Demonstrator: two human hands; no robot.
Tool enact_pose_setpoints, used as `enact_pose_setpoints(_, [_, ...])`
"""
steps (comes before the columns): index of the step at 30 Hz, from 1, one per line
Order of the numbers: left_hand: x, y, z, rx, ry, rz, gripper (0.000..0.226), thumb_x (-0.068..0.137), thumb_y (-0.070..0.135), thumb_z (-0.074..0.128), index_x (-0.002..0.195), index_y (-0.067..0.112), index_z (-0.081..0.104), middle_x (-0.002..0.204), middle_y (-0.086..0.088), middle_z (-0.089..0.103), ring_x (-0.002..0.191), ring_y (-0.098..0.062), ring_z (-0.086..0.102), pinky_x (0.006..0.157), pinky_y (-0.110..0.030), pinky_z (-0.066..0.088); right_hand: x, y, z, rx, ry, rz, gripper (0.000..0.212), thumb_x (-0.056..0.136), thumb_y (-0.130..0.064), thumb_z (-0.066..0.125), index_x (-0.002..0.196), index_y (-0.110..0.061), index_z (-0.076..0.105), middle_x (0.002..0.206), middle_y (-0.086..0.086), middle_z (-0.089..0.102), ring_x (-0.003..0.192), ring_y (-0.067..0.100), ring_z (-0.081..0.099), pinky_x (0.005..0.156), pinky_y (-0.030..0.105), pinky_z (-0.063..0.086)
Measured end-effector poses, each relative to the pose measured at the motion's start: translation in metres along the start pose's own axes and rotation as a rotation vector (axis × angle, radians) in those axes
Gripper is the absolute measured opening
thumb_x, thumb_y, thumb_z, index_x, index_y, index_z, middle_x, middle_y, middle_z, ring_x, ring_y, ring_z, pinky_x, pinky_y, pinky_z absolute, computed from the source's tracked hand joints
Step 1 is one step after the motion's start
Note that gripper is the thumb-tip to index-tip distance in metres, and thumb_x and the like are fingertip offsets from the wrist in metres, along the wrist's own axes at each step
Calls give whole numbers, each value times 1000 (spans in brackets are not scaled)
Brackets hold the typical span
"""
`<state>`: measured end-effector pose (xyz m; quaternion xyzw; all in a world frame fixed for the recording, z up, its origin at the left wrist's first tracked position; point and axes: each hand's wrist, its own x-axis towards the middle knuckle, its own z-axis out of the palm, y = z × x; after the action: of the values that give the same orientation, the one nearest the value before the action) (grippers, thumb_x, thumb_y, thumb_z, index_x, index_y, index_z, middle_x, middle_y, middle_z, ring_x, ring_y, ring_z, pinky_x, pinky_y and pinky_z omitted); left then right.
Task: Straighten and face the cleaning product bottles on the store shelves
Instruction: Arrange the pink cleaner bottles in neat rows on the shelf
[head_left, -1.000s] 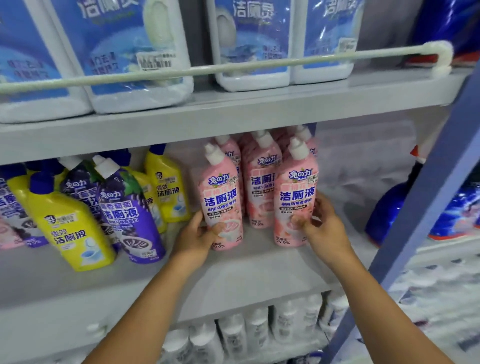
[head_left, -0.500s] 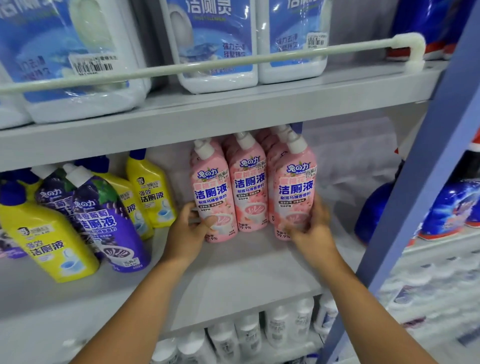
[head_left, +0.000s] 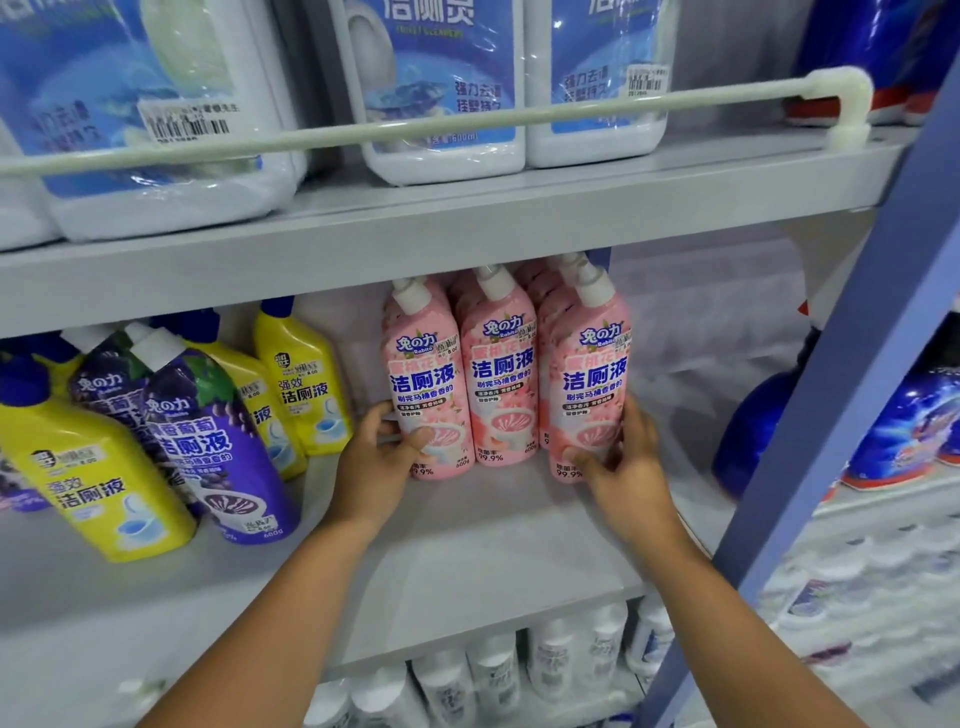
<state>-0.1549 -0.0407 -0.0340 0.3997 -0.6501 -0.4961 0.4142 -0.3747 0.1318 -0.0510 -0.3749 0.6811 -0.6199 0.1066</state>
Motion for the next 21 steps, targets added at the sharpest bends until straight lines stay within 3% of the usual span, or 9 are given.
enact_pose_setpoints(6, [2,1,0,7,-15,-3,37,87,20,80,119,22,62,107,-3,72,79,-10,75,77,-50,63,0,1,1,13,11,2,85,78,-4,82,145,-36,40,133,-9,48,110,-10,58,85,9,50])
enact_pose_setpoints(10, [-4,5,3,37,-4,33,35,89,19,77,120,18,62,103,7,70,74,11,68,60,-11,53,-3,-1,1,21,6,0,84,79,-8,82,144,-42,40,134,-10,49,111,-3,61,91,21,54])
enact_pose_setpoints(16, [-16,16,-3,-44,94,16,38,88,17,78,119,26,58,107,11,68,85,11,65,68,-7,46,-13,-7,-1,110,11,66,77,78,-25,86,141,-45,45,133,-11,62,110,7,68,89,38,61])
enact_pose_setpoints(19, [-27,25,-20,-101,110,-12,50,89,15,76,134,16,54,119,2,63,93,9,59,65,-1,45,-30,-18,8,106,186,164,79,74,-40,88,140,-29,47,133,-4,55,108,13,65,90,38,58])
enact_pose_setpoints(21, [-41,30,-38,-152,129,-13,50,90,15,74,135,16,53,123,-1,64,98,3,62,73,-6,49,-48,-35,23,52,292,129,68,78,-39,85,133,-22,48,126,-2,48,107,16,60,88,34,53])
